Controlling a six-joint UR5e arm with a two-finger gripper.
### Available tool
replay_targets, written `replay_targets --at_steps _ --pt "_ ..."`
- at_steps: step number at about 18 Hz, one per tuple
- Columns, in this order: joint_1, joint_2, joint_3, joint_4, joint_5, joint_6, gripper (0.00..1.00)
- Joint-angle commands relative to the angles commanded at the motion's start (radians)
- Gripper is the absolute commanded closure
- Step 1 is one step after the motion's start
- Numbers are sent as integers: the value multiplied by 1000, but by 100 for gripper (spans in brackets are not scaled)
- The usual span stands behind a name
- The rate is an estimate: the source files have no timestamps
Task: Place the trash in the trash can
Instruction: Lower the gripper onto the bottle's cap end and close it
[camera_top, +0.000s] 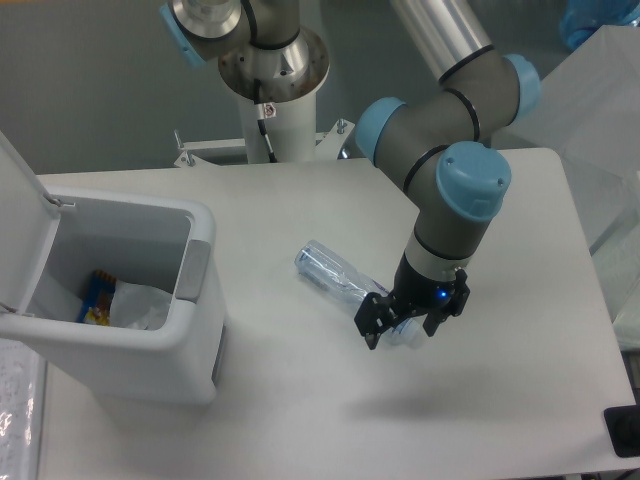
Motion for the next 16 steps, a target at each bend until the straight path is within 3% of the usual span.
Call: replay_targets --at_steps 3,9,16 --pt "0 -14 -28 2 48 -6 0" --pt "0 -89 -15 15 144 -159 0" --pt "0 -127 -15 14 157 -179 0"
